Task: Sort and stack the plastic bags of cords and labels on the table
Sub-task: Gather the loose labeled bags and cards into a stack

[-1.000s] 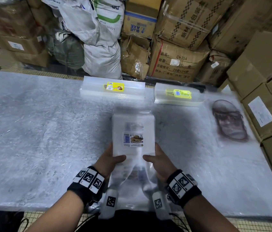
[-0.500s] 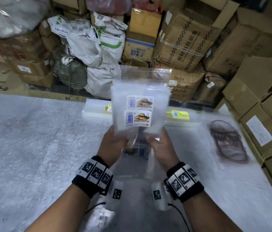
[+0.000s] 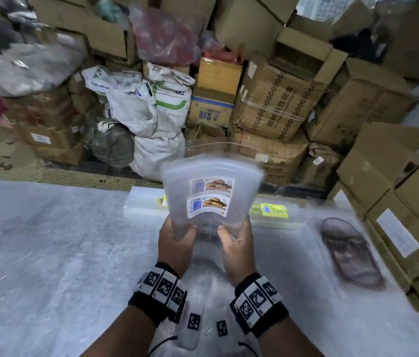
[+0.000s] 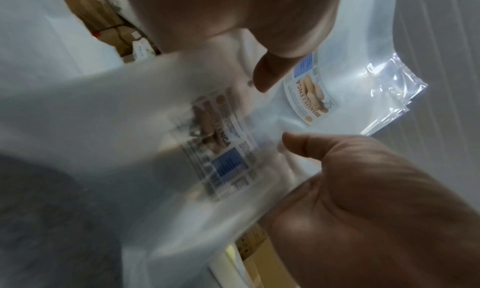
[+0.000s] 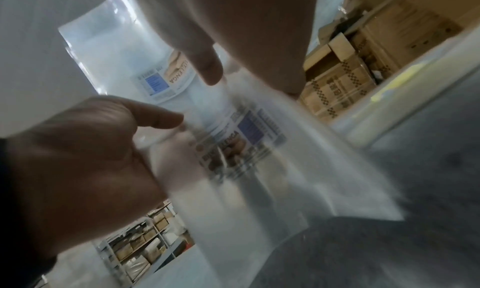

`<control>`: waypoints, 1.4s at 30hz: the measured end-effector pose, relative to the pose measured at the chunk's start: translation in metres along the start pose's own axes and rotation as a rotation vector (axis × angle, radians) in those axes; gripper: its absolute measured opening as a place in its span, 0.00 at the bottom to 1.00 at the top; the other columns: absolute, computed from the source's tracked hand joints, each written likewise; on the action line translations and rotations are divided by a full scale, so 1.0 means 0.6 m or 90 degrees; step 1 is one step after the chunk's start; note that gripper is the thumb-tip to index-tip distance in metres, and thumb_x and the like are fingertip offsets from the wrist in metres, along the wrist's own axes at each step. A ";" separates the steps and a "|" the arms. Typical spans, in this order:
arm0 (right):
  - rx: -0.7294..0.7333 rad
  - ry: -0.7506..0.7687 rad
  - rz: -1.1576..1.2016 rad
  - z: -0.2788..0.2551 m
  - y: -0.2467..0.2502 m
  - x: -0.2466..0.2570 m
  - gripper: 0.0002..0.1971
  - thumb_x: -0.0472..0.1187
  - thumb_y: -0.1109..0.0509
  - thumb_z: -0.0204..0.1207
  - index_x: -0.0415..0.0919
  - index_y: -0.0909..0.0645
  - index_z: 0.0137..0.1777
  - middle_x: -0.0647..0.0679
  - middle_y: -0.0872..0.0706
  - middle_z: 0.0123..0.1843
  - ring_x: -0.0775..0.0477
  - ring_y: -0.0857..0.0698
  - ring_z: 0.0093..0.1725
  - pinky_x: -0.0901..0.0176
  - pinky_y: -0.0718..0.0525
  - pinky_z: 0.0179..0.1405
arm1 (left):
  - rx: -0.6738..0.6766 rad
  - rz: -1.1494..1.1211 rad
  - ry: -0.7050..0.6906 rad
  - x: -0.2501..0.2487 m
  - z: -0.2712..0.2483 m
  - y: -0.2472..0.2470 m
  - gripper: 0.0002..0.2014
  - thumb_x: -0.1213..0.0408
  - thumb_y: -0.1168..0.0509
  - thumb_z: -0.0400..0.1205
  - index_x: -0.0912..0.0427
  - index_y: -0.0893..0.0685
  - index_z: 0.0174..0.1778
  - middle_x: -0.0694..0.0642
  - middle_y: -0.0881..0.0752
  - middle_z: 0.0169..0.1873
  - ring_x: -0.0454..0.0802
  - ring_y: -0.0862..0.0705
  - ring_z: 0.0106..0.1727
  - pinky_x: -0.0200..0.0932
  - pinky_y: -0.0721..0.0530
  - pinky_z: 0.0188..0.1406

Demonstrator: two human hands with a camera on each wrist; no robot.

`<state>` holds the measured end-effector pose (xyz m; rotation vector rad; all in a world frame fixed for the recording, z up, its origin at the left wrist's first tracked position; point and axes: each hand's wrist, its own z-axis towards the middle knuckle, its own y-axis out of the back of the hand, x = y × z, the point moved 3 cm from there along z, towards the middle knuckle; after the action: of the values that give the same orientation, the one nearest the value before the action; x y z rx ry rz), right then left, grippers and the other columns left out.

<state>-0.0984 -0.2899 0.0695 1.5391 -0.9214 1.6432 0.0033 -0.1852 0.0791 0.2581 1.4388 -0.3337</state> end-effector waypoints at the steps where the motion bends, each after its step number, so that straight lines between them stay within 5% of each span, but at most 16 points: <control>1: -0.004 -0.008 -0.001 0.001 0.000 -0.004 0.24 0.25 0.33 0.80 0.46 0.26 0.72 0.43 0.11 0.58 0.45 0.10 0.56 0.51 0.10 0.54 | 0.003 0.005 0.001 0.005 0.001 0.001 0.13 0.74 0.27 0.72 0.64 0.16 0.51 0.47 0.12 0.39 0.37 0.12 0.39 0.29 0.16 0.38; 3: -0.002 -0.038 -0.021 -0.002 -0.003 -0.021 0.27 0.23 0.34 0.78 0.43 0.27 0.75 0.44 0.11 0.58 0.45 0.10 0.56 0.50 0.11 0.55 | 0.022 0.023 0.029 0.017 0.000 0.000 0.13 0.75 0.27 0.73 0.60 0.18 0.52 0.47 0.12 0.40 0.47 0.13 0.43 0.27 0.18 0.38; 6: -0.001 -0.034 -0.048 0.001 -0.011 -0.029 0.29 0.25 0.34 0.79 0.41 0.30 0.79 0.44 0.11 0.60 0.46 0.10 0.57 0.47 0.11 0.57 | 0.033 0.045 0.021 0.015 0.005 -0.006 0.14 0.80 0.30 0.76 0.60 0.18 0.53 0.49 0.13 0.41 0.40 0.14 0.41 0.21 0.22 0.35; 9: -0.018 0.001 -0.040 0.014 -0.009 -0.019 0.24 0.27 0.34 0.80 0.40 0.27 0.76 0.44 0.12 0.60 0.48 0.10 0.56 0.52 0.10 0.53 | 0.007 0.034 -0.010 0.010 0.016 -0.006 0.13 0.81 0.30 0.75 0.60 0.17 0.50 0.49 0.12 0.39 0.34 0.13 0.37 0.29 0.17 0.38; 12: -0.012 -0.010 -0.052 0.012 -0.010 -0.027 0.22 0.27 0.34 0.79 0.41 0.24 0.71 0.45 0.11 0.57 0.46 0.11 0.56 0.52 0.12 0.56 | 0.015 0.063 -0.004 0.022 0.015 -0.005 0.11 0.75 0.28 0.72 0.55 0.16 0.45 0.51 0.12 0.39 0.50 0.11 0.43 0.43 0.14 0.45; 14: -0.005 -0.021 -0.055 0.009 -0.015 -0.038 0.27 0.28 0.34 0.75 0.42 0.25 0.75 0.46 0.11 0.59 0.46 0.12 0.60 0.49 0.13 0.61 | 0.038 0.066 0.014 0.027 0.014 -0.009 0.09 0.71 0.30 0.71 0.51 0.16 0.41 0.48 0.12 0.37 0.48 0.12 0.42 0.40 0.14 0.42; 18: -0.018 -0.002 -0.029 0.024 -0.017 -0.033 0.25 0.28 0.34 0.77 0.41 0.25 0.74 0.44 0.10 0.59 0.45 0.10 0.58 0.48 0.11 0.57 | 0.027 0.068 0.026 0.025 0.031 -0.010 0.07 0.68 0.30 0.74 0.61 0.13 0.47 0.53 0.10 0.42 0.50 0.11 0.46 0.46 0.13 0.48; 21: -0.013 0.000 -0.033 0.031 -0.012 -0.039 0.20 0.23 0.35 0.77 0.39 0.21 0.67 0.42 0.09 0.55 0.44 0.09 0.54 0.55 0.11 0.52 | 0.050 0.087 0.019 0.035 0.033 -0.010 0.14 0.63 0.29 0.70 0.64 0.12 0.49 0.53 0.10 0.41 0.51 0.11 0.46 0.45 0.13 0.48; 23: -0.004 -0.010 -0.060 0.028 -0.016 -0.050 0.25 0.22 0.35 0.77 0.39 0.23 0.72 0.45 0.10 0.57 0.50 0.10 0.55 0.62 0.12 0.51 | 0.054 0.068 0.027 0.039 0.028 -0.009 0.16 0.61 0.29 0.66 0.61 0.12 0.49 0.49 0.11 0.41 0.49 0.11 0.46 0.40 0.14 0.47; 25: 0.005 -0.019 -0.063 0.029 -0.019 -0.047 0.29 0.25 0.34 0.78 0.42 0.27 0.78 0.47 0.11 0.59 0.56 0.10 0.54 0.59 0.10 0.52 | 0.060 0.047 0.008 0.034 0.030 -0.011 0.15 0.62 0.32 0.67 0.57 0.13 0.50 0.48 0.11 0.43 0.44 0.12 0.47 0.34 0.15 0.46; 28: 0.003 -0.016 -0.058 0.041 -0.015 -0.042 0.25 0.29 0.33 0.80 0.45 0.25 0.76 0.47 0.10 0.58 0.50 0.09 0.54 0.47 0.09 0.53 | 0.069 0.058 0.000 0.033 0.042 -0.013 0.17 0.61 0.34 0.70 0.63 0.13 0.53 0.53 0.10 0.45 0.44 0.11 0.48 0.32 0.15 0.46; 32: -0.002 -0.038 -0.078 0.037 -0.016 -0.056 0.27 0.25 0.35 0.78 0.42 0.25 0.77 0.47 0.10 0.57 0.48 0.10 0.56 0.56 0.10 0.51 | 0.070 0.060 0.037 0.046 0.036 -0.013 0.19 0.61 0.32 0.70 0.64 0.15 0.56 0.55 0.10 0.48 0.51 0.11 0.51 0.45 0.14 0.52; 35: -0.012 -0.031 -0.071 0.038 -0.013 -0.046 0.25 0.23 0.37 0.78 0.41 0.23 0.73 0.48 0.10 0.54 0.57 0.09 0.46 0.61 0.11 0.43 | 0.056 0.052 0.033 0.039 0.037 -0.010 0.11 0.70 0.31 0.78 0.61 0.17 0.56 0.51 0.12 0.46 0.45 0.14 0.49 0.37 0.18 0.47; 38: -0.015 -0.039 -0.082 0.042 -0.009 -0.043 0.20 0.23 0.37 0.78 0.36 0.20 0.68 0.46 0.10 0.50 0.52 0.09 0.46 0.63 0.12 0.42 | 0.097 0.061 0.021 0.052 0.042 -0.009 0.18 0.60 0.33 0.72 0.65 0.13 0.54 0.55 0.10 0.44 0.52 0.11 0.49 0.32 0.17 0.45; 42: 0.054 -0.061 -0.141 0.039 -0.004 -0.039 0.27 0.27 0.35 0.79 0.40 0.28 0.78 0.49 0.10 0.57 0.59 0.11 0.49 0.62 0.12 0.51 | 0.175 0.048 0.077 0.050 0.043 0.000 0.16 0.68 0.32 0.72 0.56 0.13 0.57 0.51 0.08 0.46 0.49 0.10 0.51 0.51 0.14 0.54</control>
<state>-0.0835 -0.3091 0.0471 1.7241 -0.7099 1.4774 0.0300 -0.1966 0.0520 0.5613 1.4962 -0.4609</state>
